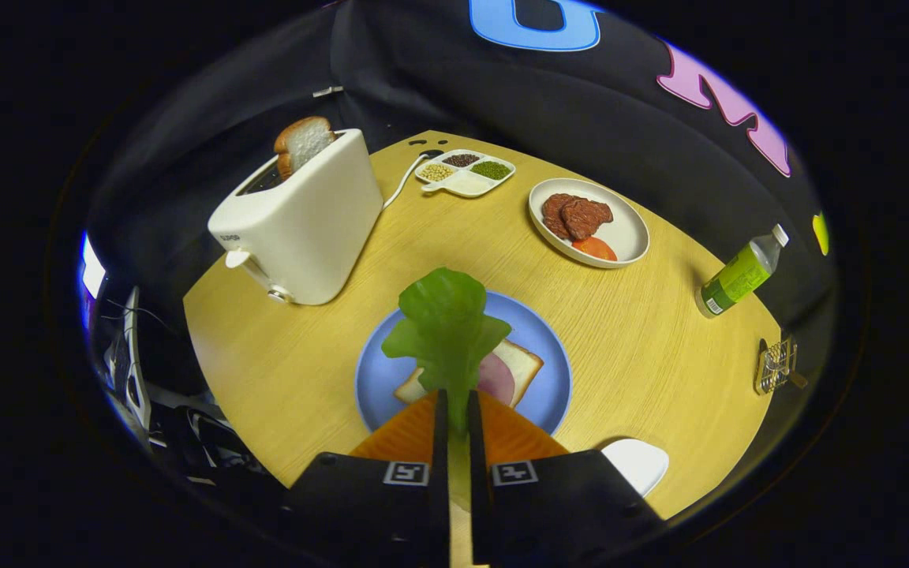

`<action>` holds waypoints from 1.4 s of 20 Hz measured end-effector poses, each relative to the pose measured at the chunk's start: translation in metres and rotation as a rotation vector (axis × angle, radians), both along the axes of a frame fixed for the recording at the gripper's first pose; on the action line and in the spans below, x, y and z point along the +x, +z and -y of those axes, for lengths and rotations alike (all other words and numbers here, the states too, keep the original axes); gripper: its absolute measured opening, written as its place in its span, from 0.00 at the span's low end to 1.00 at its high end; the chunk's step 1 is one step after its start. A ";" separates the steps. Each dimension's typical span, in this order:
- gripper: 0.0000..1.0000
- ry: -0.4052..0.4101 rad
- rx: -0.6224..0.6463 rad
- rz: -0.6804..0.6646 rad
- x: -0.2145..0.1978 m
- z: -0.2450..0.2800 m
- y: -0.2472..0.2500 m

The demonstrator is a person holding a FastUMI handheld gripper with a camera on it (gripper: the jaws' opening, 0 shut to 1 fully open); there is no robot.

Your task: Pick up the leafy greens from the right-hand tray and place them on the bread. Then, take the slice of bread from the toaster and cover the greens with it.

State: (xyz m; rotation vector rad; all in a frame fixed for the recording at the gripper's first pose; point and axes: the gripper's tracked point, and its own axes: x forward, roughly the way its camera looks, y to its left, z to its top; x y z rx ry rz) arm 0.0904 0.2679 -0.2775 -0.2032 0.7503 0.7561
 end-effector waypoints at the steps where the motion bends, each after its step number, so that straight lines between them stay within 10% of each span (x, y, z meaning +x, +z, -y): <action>1: 0.36 -0.007 -0.022 0.002 0.002 0.001 -0.004; 10: 0.49 -0.040 0.032 0.002 0.000 -0.007 0.011; 14: 0.49 -0.043 0.146 0.032 -0.009 -0.020 0.053; 19: 0.73 -0.019 0.270 0.110 -0.017 -0.044 0.128; 28: 0.74 0.068 0.375 0.200 -0.024 -0.117 0.218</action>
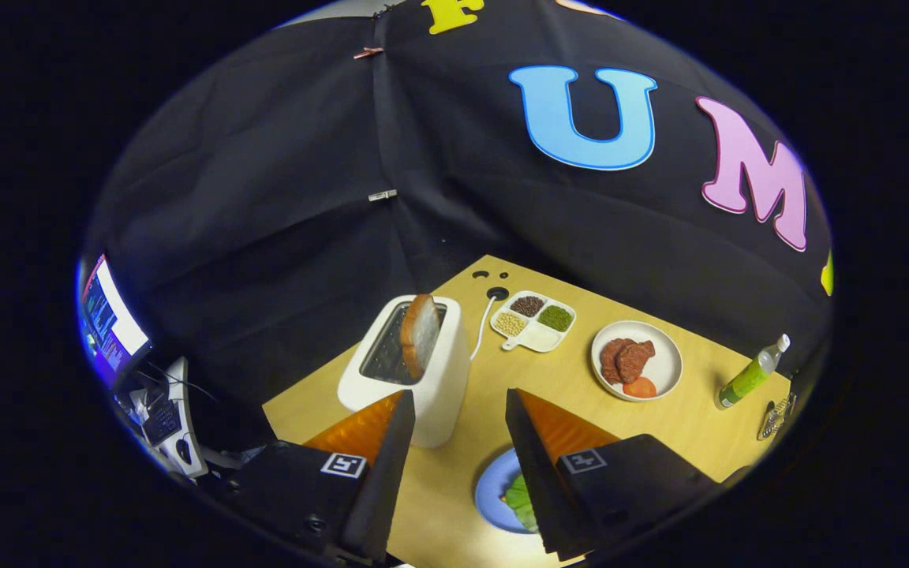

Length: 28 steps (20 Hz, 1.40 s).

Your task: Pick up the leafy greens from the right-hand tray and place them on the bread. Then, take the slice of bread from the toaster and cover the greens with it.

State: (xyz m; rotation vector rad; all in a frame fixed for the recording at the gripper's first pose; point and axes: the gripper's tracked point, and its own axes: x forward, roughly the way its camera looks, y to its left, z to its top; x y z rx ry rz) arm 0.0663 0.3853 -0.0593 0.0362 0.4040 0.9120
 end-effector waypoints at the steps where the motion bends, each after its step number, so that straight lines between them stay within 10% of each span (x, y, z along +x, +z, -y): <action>1: 0.74 0.007 -0.005 0.002 0.000 -0.008 0.003; 19: 0.70 0.001 -0.167 -0.166 0.063 -0.159 -0.028; 28: 0.17 0.008 -0.147 -0.215 0.068 -0.159 -0.033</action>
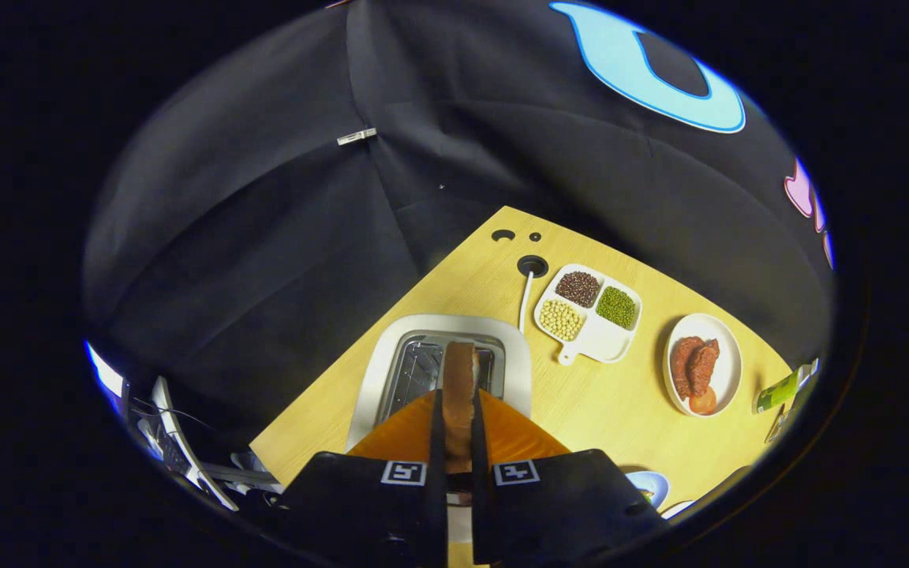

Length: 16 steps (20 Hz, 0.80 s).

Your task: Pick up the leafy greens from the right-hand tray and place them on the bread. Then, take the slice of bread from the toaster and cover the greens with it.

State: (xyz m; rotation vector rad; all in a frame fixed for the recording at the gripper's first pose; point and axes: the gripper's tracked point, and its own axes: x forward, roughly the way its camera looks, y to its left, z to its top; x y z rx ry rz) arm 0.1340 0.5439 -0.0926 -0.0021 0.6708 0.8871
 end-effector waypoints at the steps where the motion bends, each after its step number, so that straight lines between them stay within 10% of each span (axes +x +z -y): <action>1: 0.17 -0.001 0.027 -0.006 -0.001 0.003 0.006; 11: 0.16 -0.014 0.251 0.081 -0.024 0.116 0.088; 16: 0.16 -0.171 0.265 0.083 -0.028 0.211 0.060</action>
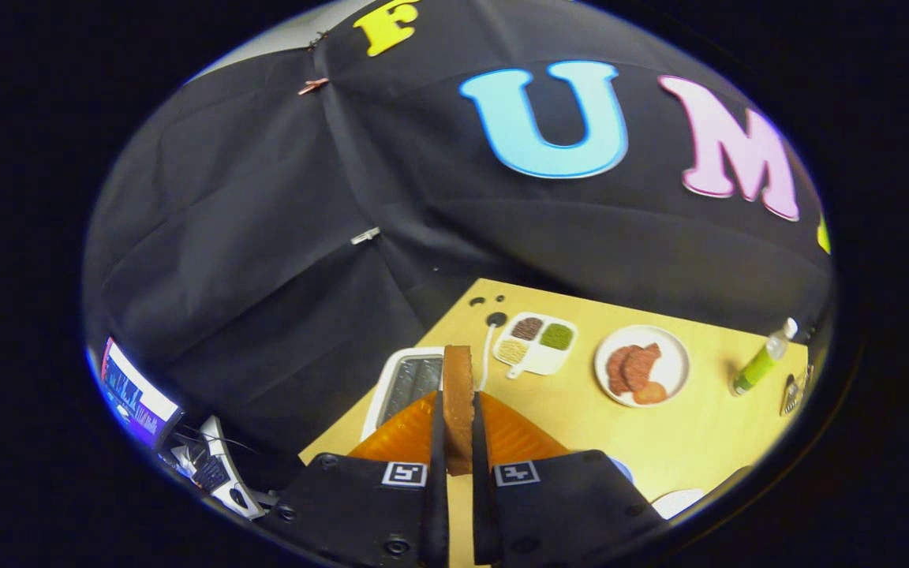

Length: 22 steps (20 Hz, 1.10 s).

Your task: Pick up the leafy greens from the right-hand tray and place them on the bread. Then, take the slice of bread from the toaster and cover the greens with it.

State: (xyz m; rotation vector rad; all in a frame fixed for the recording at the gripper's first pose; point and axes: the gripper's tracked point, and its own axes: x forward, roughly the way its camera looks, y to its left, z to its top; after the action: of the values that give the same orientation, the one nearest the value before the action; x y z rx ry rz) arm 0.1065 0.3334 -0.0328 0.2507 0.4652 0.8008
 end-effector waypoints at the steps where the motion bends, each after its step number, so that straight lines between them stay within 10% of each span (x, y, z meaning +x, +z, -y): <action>1: 0.16 -0.045 0.003 -0.019 0.000 0.018 -0.014; 10: 0.16 -0.298 0.107 -0.217 -0.008 0.082 -0.124; 22: 0.17 -0.322 0.227 -0.378 0.004 0.055 -0.204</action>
State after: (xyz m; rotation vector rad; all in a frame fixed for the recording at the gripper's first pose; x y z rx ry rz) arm 0.1107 0.2782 -0.2363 0.6782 0.6683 0.4880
